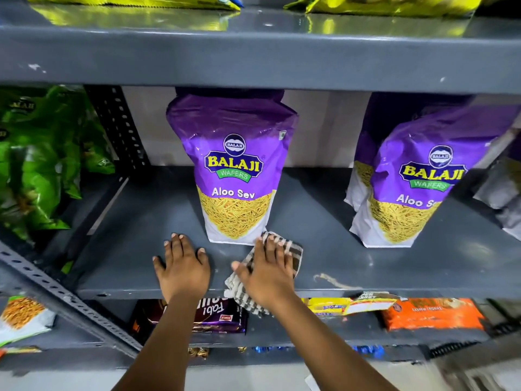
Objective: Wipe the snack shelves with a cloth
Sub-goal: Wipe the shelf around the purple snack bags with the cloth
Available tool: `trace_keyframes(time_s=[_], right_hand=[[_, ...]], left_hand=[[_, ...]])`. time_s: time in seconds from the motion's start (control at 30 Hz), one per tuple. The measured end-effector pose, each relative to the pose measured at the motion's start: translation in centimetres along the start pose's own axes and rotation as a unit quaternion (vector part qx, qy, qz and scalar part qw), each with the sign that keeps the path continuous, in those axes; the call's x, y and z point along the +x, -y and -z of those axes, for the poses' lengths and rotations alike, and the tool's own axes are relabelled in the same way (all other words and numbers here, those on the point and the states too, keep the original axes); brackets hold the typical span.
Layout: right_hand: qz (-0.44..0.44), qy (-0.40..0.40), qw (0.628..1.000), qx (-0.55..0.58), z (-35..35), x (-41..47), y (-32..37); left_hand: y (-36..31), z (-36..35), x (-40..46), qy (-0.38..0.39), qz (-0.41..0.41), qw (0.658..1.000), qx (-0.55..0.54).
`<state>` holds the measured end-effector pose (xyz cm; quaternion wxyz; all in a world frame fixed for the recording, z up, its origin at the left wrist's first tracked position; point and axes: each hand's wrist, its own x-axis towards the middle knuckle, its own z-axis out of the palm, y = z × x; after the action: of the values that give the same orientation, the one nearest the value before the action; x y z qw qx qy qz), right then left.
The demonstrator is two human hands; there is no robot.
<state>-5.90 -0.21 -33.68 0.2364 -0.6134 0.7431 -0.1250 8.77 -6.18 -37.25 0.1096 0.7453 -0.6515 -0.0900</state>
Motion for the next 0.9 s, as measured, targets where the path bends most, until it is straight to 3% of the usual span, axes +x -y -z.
trace_keyframes(time_s=[0.17, 0.3, 0.43, 0.5, 0.57, 0.63, 0.67, 0.8, 0.83, 0.9], right_hand=[[0.013, -0.050, 0.997, -0.054, -0.2, 0.1, -4.4], [0.008, -0.183, 0.982, -0.054, 1.3, -2.6, -8.6], [-0.093, -0.249, 0.961, 0.073, 4.0, -4.4, -9.0], [-0.046, -0.283, 0.954, 0.091, 3.8, -3.2, -6.4], [0.049, -0.236, 0.971, 0.009, 1.9, -1.8, -3.0], [0.060, -0.100, 0.993, -0.020, 0.4, -1.1, -2.3], [0.042, -0.069, 0.996, -0.036, 0.6, -0.8, -3.1], [-0.079, -0.156, 0.984, 0.013, 2.3, -0.7, -6.4], [-0.092, -0.181, 0.979, 0.035, 2.2, -0.3, -5.8], [-0.054, -0.155, 0.986, 0.032, 1.4, 0.8, -3.4]], left_hand=[[-0.1, 0.1, -0.1, 0.002, 0.000, 1.000, 0.000], [-0.1, 0.3, -0.2, 0.009, 0.002, 1.000, -0.003], [-0.4, 0.5, -0.3, 0.008, 0.004, 1.000, -0.005], [-0.4, 0.5, -0.4, 0.011, 0.004, 1.000, -0.003], [-0.3, 0.5, -0.3, 0.011, 0.003, 1.000, 0.000], [-0.2, 0.4, -0.3, 0.011, 0.002, 1.000, 0.001], [-0.1, 0.3, -0.2, 0.009, 0.001, 1.000, 0.001], [-0.1, 0.1, -0.1, 0.006, -0.003, 1.000, 0.001], [-0.1, 0.0, -0.1, 0.004, -0.003, 1.000, 0.000], [-0.1, 0.0, 0.0, 0.004, -0.001, 1.000, 0.001]])
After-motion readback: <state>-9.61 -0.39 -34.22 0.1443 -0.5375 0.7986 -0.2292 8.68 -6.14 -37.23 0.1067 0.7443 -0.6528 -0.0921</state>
